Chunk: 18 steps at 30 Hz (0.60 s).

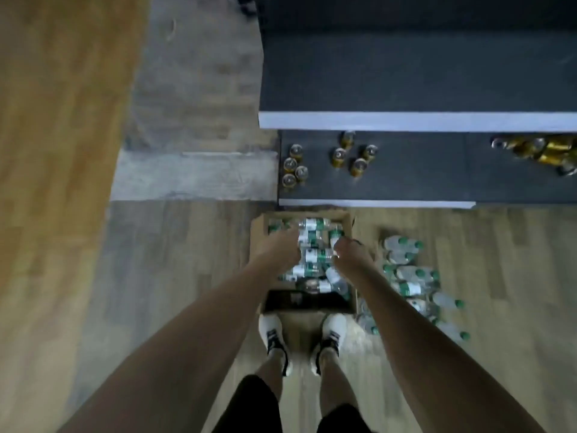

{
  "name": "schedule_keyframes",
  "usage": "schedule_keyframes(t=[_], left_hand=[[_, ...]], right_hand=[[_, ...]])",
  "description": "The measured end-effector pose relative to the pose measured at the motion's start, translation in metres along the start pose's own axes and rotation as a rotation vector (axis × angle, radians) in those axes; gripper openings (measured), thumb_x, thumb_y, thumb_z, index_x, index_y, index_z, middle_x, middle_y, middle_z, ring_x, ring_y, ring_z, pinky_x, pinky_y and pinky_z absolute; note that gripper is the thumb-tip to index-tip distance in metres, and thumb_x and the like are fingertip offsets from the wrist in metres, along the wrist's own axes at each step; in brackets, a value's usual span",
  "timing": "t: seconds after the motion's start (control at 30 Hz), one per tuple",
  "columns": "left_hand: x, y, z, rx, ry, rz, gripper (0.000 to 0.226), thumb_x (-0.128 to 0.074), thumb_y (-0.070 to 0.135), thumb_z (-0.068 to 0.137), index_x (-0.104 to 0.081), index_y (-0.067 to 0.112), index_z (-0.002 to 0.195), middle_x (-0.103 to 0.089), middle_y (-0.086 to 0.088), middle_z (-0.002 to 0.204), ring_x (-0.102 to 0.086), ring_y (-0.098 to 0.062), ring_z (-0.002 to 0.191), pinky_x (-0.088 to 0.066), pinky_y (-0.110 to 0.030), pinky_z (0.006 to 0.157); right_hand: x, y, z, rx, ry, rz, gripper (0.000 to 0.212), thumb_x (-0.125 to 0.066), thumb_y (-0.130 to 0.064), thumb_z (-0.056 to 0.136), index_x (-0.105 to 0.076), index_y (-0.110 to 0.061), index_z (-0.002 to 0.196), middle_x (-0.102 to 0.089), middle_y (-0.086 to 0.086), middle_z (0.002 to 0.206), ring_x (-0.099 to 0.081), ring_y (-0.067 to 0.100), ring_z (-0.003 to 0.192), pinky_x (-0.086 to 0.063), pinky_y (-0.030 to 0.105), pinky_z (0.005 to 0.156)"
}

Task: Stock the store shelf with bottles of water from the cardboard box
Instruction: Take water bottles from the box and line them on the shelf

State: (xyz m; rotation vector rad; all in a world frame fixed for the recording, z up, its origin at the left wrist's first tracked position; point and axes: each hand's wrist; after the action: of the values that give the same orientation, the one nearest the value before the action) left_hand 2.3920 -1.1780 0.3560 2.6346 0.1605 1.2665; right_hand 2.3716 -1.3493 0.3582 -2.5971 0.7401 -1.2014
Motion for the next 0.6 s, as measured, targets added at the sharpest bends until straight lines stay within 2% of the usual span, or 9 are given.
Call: schedule_keyframes(t=[0.1, 0.13, 0.2, 0.3, 0.4, 0.5, 0.6], left_hand=[[-0.063, -0.010, 0.016, 0.033, -0.107, -0.086, 0.033, -0.052, 0.017, 0.096, -0.056, 0.014, 0.129, -0.061, -0.009, 0.124, -0.060, -0.029, 0.109, -0.052, -0.038, 0.086], [-0.081, -0.013, 0.020, 0.043, -0.134, -0.081, 0.034, -0.051, 0.018, 0.097, -0.054, 0.014, 0.130, -0.059, -0.009, 0.126, -0.060, -0.029, 0.109, -0.052, -0.038, 0.084], [-0.115, -0.019, 0.029, 0.043, -0.171, -0.055, 0.032, -0.049, 0.018, 0.098, -0.050, 0.016, 0.130, -0.060, -0.006, 0.120, -0.060, -0.025, 0.098, -0.049, -0.034, 0.068], [-0.161, -0.027, 0.043, 0.065, -0.179, -0.073, 0.020, -0.047, 0.014, 0.096, -0.053, 0.014, 0.115, -0.059, -0.003, 0.097, -0.055, -0.018, 0.077, -0.041, -0.029, 0.054], [-0.206, -0.035, 0.058, 0.058, -0.174, -0.077, 0.010, -0.050, 0.016, 0.095, -0.051, 0.013, 0.104, -0.059, -0.005, 0.094, -0.056, -0.021, 0.079, -0.048, -0.033, 0.061], [-0.251, -0.042, 0.078, 0.065, -0.153, -0.113, 0.003, -0.050, 0.015, 0.094, -0.047, 0.014, 0.094, -0.055, -0.006, 0.091, -0.052, -0.022, 0.080, -0.040, -0.031, 0.059], [-0.283, -0.046, 0.094, 0.098, -0.150, -0.131, 0.002, -0.048, 0.016, 0.096, -0.048, 0.015, 0.093, -0.053, -0.002, 0.086, -0.052, -0.018, 0.076, -0.035, -0.029, 0.055]], right_hand=[[-0.060, 0.046, 0.019, -0.040, -0.086, 0.003, 0.025, -0.054, -0.012, 0.091, -0.055, -0.006, 0.116, -0.063, 0.016, 0.110, -0.063, 0.034, 0.105, -0.042, 0.029, 0.069], [-0.077, 0.061, 0.020, -0.070, -0.106, 0.020, 0.027, -0.055, -0.013, 0.092, -0.055, -0.008, 0.118, -0.063, 0.016, 0.111, -0.063, 0.034, 0.104, -0.040, 0.028, 0.068], [-0.107, 0.088, 0.027, -0.119, -0.114, 0.050, 0.029, -0.056, -0.013, 0.092, -0.055, -0.010, 0.120, -0.063, 0.016, 0.116, -0.061, 0.033, 0.103, -0.039, 0.027, 0.069], [-0.149, 0.122, 0.049, -0.145, -0.102, 0.060, 0.032, -0.055, -0.013, 0.090, -0.056, -0.012, 0.123, -0.063, 0.015, 0.119, -0.060, 0.034, 0.107, -0.045, 0.031, 0.075], [-0.189, 0.148, 0.072, -0.154, -0.074, 0.073, 0.030, -0.057, -0.011, 0.087, -0.059, -0.010, 0.117, -0.064, 0.014, 0.115, -0.060, 0.033, 0.103, -0.044, 0.029, 0.074], [-0.230, 0.172, 0.101, -0.140, -0.108, 0.061, 0.029, -0.057, -0.011, 0.087, -0.059, -0.009, 0.116, -0.063, 0.014, 0.117, -0.061, 0.033, 0.104, -0.040, 0.028, 0.072], [-0.255, 0.186, 0.125, -0.116, -0.134, 0.035, 0.028, -0.057, -0.012, 0.088, -0.056, -0.010, 0.116, -0.062, 0.015, 0.117, -0.061, 0.034, 0.104, -0.038, 0.028, 0.071]])
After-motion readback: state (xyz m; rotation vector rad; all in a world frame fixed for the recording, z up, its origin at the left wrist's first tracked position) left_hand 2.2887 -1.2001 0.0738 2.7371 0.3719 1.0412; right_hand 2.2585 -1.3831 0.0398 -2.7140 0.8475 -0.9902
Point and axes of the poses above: each hand's wrist, its own z-axis towards the middle knuckle, its own x-axis out of the back of the hand, y = z × x
